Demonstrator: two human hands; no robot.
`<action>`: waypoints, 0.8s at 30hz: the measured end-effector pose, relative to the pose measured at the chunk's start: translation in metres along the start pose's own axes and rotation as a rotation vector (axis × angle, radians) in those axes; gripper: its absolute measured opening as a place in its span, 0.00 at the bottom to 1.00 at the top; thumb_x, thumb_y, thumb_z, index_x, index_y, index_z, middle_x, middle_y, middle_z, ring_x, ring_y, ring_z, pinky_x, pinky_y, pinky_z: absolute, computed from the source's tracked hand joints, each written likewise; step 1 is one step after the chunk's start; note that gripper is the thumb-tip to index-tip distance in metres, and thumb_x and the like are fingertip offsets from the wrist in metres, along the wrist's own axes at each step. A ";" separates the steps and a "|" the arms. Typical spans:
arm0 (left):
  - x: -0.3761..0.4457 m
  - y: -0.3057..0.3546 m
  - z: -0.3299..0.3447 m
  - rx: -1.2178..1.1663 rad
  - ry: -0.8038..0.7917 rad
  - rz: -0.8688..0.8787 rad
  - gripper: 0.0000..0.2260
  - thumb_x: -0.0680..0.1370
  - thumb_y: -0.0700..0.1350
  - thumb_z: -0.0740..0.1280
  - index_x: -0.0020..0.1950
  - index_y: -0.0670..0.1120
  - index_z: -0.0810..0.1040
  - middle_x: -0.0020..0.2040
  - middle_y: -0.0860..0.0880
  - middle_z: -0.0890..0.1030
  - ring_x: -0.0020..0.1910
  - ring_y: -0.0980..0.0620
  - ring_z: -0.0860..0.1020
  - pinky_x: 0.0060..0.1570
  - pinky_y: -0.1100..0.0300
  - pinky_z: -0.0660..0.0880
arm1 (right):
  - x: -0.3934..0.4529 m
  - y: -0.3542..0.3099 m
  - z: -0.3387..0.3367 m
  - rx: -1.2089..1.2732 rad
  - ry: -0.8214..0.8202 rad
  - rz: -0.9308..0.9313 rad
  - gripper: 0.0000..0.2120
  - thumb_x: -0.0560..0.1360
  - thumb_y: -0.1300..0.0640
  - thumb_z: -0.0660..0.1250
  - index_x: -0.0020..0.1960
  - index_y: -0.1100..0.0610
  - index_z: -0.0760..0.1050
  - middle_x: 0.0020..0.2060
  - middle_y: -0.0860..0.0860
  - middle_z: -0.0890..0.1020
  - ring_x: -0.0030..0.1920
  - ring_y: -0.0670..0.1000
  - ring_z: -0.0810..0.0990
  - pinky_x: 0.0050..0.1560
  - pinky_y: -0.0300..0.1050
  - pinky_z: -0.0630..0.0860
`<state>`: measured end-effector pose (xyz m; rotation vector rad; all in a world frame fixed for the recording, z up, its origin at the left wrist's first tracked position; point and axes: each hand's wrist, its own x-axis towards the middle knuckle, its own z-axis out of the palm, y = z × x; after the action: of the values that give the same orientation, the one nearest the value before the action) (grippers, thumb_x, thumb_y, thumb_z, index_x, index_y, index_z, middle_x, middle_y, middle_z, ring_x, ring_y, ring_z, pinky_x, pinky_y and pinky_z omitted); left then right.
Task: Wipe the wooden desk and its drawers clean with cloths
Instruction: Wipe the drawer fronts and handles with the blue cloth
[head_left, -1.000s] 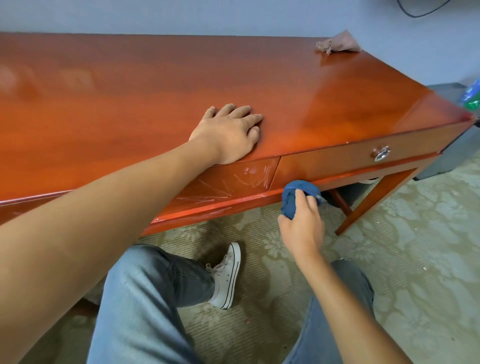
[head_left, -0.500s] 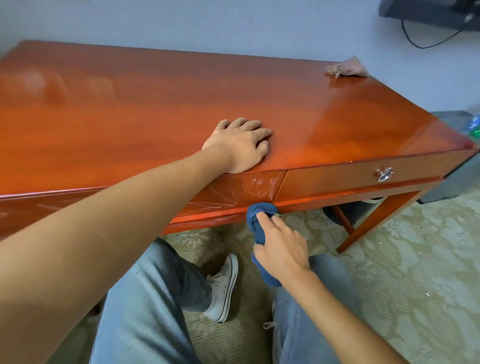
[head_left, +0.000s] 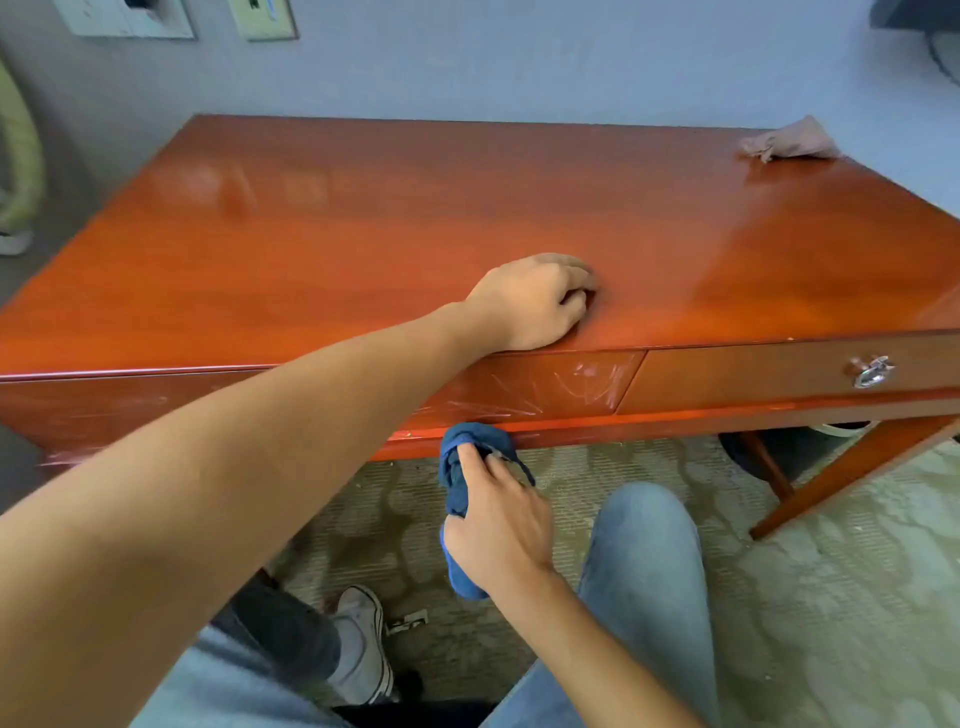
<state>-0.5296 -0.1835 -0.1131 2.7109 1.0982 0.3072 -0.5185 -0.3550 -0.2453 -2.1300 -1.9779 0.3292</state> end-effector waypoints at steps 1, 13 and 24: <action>-0.009 -0.009 -0.006 -0.015 -0.017 0.006 0.19 0.85 0.48 0.59 0.76 0.53 0.74 0.78 0.54 0.70 0.78 0.51 0.67 0.75 0.57 0.64 | 0.000 -0.010 0.004 0.012 -0.010 -0.039 0.34 0.75 0.52 0.67 0.77 0.46 0.56 0.70 0.49 0.73 0.59 0.58 0.81 0.50 0.49 0.75; -0.194 -0.185 -0.083 0.187 -0.143 -0.330 0.32 0.78 0.74 0.44 0.82 0.67 0.57 0.84 0.59 0.57 0.84 0.51 0.54 0.82 0.45 0.52 | 0.004 0.017 -0.019 -0.189 -0.048 -0.017 0.29 0.76 0.50 0.63 0.75 0.42 0.58 0.64 0.43 0.76 0.57 0.55 0.81 0.44 0.47 0.72; -0.198 -0.192 -0.068 0.176 -0.099 -0.347 0.25 0.84 0.67 0.44 0.83 0.68 0.49 0.85 0.61 0.49 0.84 0.54 0.45 0.82 0.45 0.42 | 0.012 -0.099 0.012 -0.059 -0.124 -0.286 0.34 0.75 0.54 0.66 0.78 0.47 0.57 0.66 0.48 0.76 0.61 0.57 0.79 0.52 0.50 0.75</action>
<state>-0.8137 -0.1808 -0.1211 2.5775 1.5994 0.0215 -0.6159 -0.3361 -0.2269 -1.8622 -2.3517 0.3636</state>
